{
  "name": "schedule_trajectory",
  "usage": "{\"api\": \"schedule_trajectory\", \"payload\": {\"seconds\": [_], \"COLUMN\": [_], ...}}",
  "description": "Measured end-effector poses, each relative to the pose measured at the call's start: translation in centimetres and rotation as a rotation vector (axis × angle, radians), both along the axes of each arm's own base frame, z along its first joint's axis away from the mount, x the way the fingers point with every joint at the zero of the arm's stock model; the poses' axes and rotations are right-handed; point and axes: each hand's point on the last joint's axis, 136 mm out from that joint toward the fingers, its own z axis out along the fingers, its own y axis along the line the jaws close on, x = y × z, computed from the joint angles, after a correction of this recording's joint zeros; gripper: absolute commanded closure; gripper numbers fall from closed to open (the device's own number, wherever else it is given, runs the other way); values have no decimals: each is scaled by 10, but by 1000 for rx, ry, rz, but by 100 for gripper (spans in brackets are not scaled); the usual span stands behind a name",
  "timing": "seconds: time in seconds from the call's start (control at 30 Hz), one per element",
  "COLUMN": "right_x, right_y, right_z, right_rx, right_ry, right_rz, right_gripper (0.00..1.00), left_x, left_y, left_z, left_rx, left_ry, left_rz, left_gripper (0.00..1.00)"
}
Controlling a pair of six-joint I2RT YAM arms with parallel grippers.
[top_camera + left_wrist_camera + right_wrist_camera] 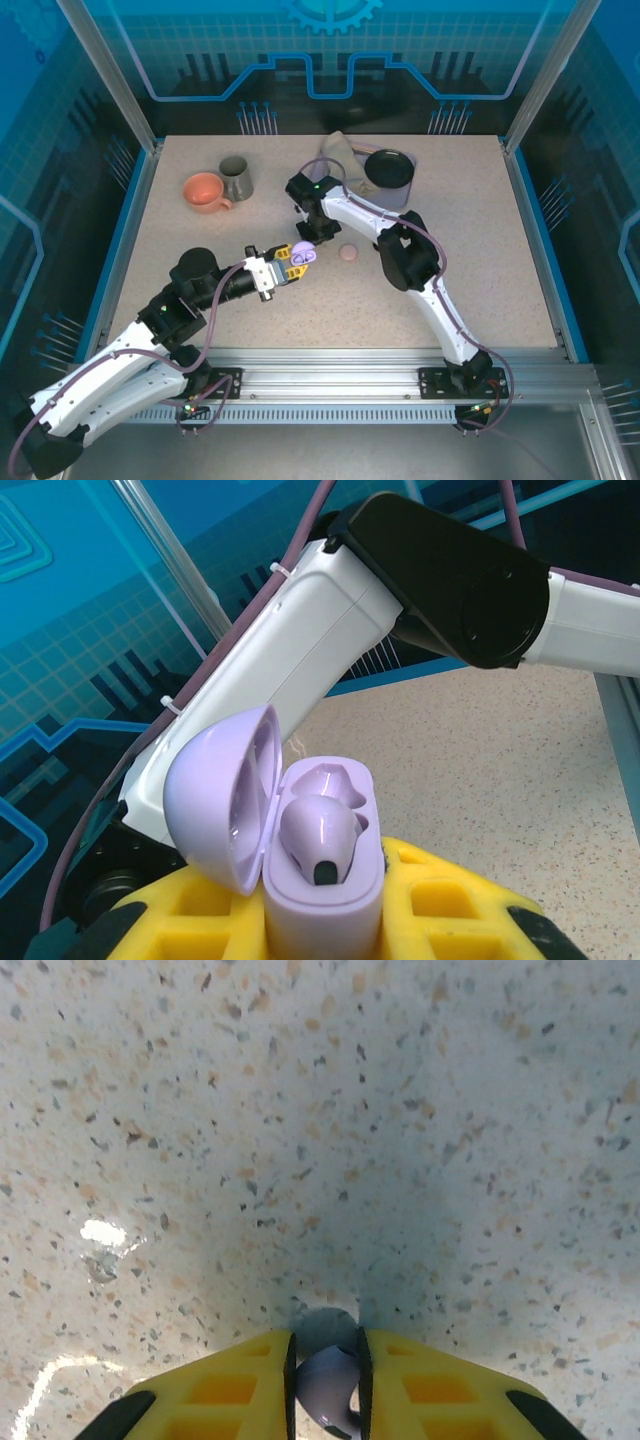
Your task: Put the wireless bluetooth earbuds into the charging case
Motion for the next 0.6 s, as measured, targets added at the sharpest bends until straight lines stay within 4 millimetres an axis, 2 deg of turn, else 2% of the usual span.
{"api": "schedule_trajectory", "payload": {"seconds": [0.17, 0.27, 0.47, 0.6], "right_x": [-12, -17, -14, -13], "right_y": [-7, -13, -20, -19], "right_z": [4, 15, 44, 42], "right_rx": [32, 72, 170, 185], "right_ry": [25, 24, -14, -15], "right_rz": [-27, -54, -104, -113], "right_gripper": [77, 77, 77, 77], "left_x": [1, 4, 10, 14], "left_y": [-1, -3, -7, -9], "left_z": [-2, -4, -8, -14], "left_rx": [1, -9, -41, -40], "left_ry": [13, 39, 89, 116], "left_rz": [0, 3, 13, 20], "left_gripper": [100, 100, 100, 100]}}
